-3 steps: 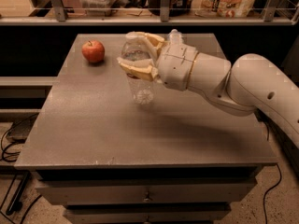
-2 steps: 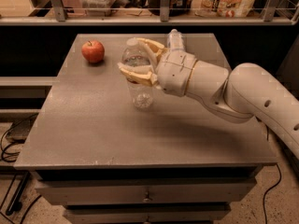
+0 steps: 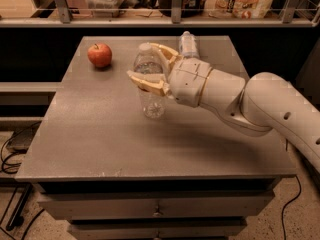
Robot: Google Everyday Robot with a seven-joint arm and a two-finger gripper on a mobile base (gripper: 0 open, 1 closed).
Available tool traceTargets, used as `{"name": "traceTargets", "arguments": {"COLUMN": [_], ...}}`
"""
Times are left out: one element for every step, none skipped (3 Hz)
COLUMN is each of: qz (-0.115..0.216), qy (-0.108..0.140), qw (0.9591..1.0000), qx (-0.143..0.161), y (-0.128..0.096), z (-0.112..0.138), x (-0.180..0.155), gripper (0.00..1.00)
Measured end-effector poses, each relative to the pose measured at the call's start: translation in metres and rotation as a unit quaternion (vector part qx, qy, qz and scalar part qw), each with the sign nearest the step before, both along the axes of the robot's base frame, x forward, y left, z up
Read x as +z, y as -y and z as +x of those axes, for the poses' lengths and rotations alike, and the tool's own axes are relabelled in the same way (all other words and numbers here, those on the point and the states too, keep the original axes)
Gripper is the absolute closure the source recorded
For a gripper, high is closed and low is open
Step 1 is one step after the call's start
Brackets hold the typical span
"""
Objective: Place water bottle upright
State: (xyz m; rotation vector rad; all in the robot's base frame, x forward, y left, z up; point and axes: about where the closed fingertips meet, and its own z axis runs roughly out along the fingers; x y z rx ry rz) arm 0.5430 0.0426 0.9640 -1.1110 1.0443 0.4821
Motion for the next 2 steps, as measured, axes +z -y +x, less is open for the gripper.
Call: {"name": "traceTargets", "arguments": {"qz": [-0.003, -0.003], "qy": [-0.009, -0.009], "qw": [0.9999, 0.9999], "qx": [-0.008, -0.008], "y": [0.0027, 0.0026], "z": [-0.0011, -0.0011], "x": [-0.0021, -0.002], "gripper": [0.0, 0.0]}}
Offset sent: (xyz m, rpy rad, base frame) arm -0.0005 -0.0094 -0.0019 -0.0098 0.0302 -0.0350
